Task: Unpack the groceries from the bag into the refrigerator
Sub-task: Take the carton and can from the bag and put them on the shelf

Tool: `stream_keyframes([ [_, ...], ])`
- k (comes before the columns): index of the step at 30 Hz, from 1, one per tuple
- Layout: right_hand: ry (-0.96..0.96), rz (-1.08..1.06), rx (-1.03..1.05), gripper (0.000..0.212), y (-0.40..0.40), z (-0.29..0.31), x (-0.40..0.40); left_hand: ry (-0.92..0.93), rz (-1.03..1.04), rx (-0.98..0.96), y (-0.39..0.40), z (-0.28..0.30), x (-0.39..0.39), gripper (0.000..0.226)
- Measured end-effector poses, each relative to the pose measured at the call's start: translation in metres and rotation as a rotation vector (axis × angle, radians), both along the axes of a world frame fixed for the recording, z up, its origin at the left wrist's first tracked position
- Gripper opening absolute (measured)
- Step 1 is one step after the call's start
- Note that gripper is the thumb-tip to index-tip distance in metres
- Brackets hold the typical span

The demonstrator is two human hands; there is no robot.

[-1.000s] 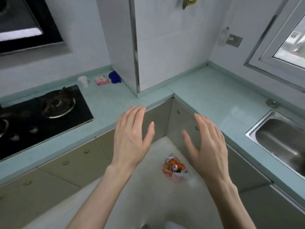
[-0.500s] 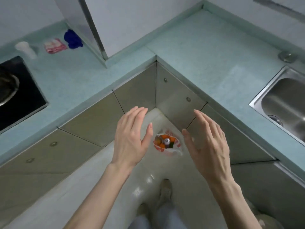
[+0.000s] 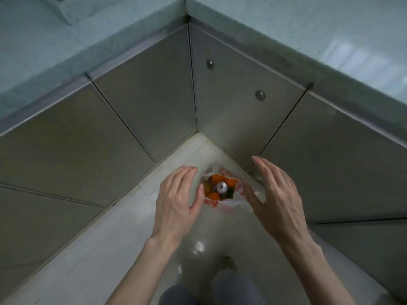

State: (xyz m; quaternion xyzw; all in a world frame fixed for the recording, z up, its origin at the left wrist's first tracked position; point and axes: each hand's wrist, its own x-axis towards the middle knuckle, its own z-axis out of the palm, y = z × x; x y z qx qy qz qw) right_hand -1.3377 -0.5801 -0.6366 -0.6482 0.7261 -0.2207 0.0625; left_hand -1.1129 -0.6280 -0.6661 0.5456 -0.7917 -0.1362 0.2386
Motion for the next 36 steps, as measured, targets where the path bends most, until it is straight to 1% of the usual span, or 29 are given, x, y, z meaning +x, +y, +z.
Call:
stream_keyframes([
  [2,-0.01,-0.007,0.019,0.063,-0.001,-0.049,-0.004,0.034,-0.016,-0.003,0.001,-0.052,-0.002,0.047],
  [4,-0.016,-0.009,0.025,0.064,-0.003,-0.091,-0.005,0.067,-0.031,-0.004,-0.002,-0.097,-0.008,0.043],
  [7,-0.034,-0.038,0.034,0.071,-0.005,-0.145,-0.004,0.046,-0.085,0.045,-0.01,-0.154,-0.019,0.043],
  [10,-0.017,-0.027,0.042,0.07,-0.008,-0.192,-0.003,-0.006,-0.143,0.063,-0.023,-0.198,-0.03,0.045],
  [13,-0.033,0.011,0.059,0.061,-0.015,-0.235,-0.003,-0.035,-0.195,0.05,-0.035,-0.236,-0.034,0.04],
  [16,-0.001,0.046,0.027,0.058,-0.023,-0.274,-0.001,-0.061,-0.242,0.028,-0.045,-0.268,-0.034,0.034],
  [18,0.03,0.058,0.019,0.057,-0.03,-0.295,0.002,-0.064,-0.241,0.047,-0.05,-0.284,-0.036,0.033],
  [22,0.087,0.075,0.072,0.054,-0.048,-0.32,0.005,-0.105,-0.264,0.093,-0.063,-0.304,-0.042,0.029],
  [27,0.169,0.118,0.248,0.048,-0.072,-0.329,0.007,-0.167,-0.254,0.114,-0.089,-0.325,-0.05,0.043],
  [30,0.186,0.094,0.367,0.058,-0.08,-0.336,0.009,-0.235,-0.225,0.135,-0.102,-0.338,-0.052,0.047],
  [33,0.147,0.059,0.462,0.081,-0.085,-0.346,0.013,-0.321,-0.173,0.141,-0.11,-0.348,-0.053,0.057],
  [34,0.141,0.048,0.486,0.082,-0.086,-0.353,0.012,-0.346,-0.165,0.131,-0.113,-0.351,-0.053,0.057],
  [36,0.129,0.014,0.527,0.073,-0.092,-0.367,0.009,-0.354,-0.157,0.118,-0.121,-0.351,-0.052,0.055],
])
